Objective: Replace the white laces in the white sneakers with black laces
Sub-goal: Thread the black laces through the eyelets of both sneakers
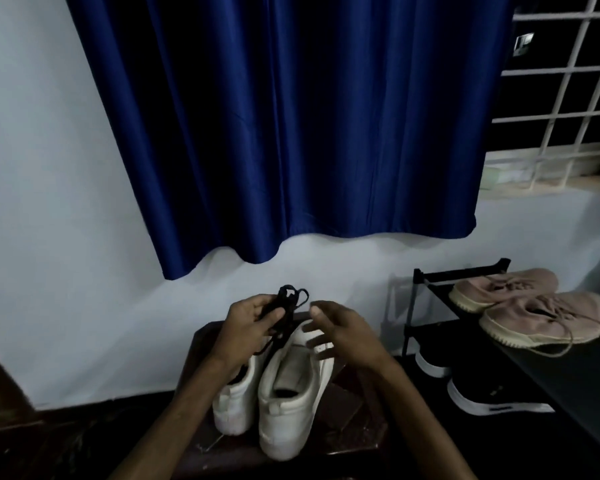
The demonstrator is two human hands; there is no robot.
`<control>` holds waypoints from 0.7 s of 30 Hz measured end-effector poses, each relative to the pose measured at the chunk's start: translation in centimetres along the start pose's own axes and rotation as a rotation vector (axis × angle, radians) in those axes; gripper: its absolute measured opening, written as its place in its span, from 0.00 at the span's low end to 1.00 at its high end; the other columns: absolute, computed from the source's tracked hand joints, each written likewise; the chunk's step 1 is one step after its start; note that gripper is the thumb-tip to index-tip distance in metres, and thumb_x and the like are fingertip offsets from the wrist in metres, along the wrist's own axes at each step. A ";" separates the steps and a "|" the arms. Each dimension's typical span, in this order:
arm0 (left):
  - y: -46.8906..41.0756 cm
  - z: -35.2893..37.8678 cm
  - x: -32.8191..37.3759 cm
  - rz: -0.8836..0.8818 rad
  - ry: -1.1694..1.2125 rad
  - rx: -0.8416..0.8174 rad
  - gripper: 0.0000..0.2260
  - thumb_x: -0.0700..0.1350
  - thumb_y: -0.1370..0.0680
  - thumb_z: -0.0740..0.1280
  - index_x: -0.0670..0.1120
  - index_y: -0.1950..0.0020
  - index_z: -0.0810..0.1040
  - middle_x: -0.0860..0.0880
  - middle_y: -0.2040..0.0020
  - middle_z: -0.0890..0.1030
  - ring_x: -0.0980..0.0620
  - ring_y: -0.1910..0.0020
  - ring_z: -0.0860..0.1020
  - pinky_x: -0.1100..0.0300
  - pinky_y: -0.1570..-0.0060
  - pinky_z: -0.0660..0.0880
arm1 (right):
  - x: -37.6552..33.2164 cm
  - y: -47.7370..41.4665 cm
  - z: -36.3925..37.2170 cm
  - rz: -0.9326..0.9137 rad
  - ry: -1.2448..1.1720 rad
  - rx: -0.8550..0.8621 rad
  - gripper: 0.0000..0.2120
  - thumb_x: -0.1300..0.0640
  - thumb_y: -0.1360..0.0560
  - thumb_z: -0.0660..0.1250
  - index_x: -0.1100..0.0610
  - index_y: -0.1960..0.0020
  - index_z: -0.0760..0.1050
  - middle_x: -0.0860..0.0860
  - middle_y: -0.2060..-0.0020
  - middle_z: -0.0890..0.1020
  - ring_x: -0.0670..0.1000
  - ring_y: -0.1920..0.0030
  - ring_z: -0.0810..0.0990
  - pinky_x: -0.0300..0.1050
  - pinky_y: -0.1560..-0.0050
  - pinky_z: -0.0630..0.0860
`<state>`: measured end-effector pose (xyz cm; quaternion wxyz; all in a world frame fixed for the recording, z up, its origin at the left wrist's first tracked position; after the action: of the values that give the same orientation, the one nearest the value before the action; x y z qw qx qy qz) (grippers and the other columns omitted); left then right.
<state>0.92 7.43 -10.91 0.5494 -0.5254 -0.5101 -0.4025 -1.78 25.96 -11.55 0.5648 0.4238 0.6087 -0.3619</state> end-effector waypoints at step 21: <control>-3.4 -1.1 -5.0 -0.123 0.158 0.023 0.09 0.30 0.22 0.63 0.39 0.44 0.78 0.41 0.48 0.83 0.44 0.49 0.80 0.56 0.55 0.79 | -0.5 -5.3 -0.7 -0.022 -0.738 0.364 0.06 0.72 0.25 0.65 0.65 0.52 0.78 0.60 0.62 0.82 0.56 0.59 0.82 0.44 0.54 0.83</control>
<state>-3.06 5.49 -15.14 0.5683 -0.4534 -0.5009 -0.4697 -6.91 24.53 -11.15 0.6570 0.3522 0.2957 -0.5974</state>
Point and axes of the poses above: each hand's wrist, its own y-axis away from the middle knuckle, its own z-axis out of the palm, x = y × z, the point moved 1 cm from there along -y, towards the middle knuckle
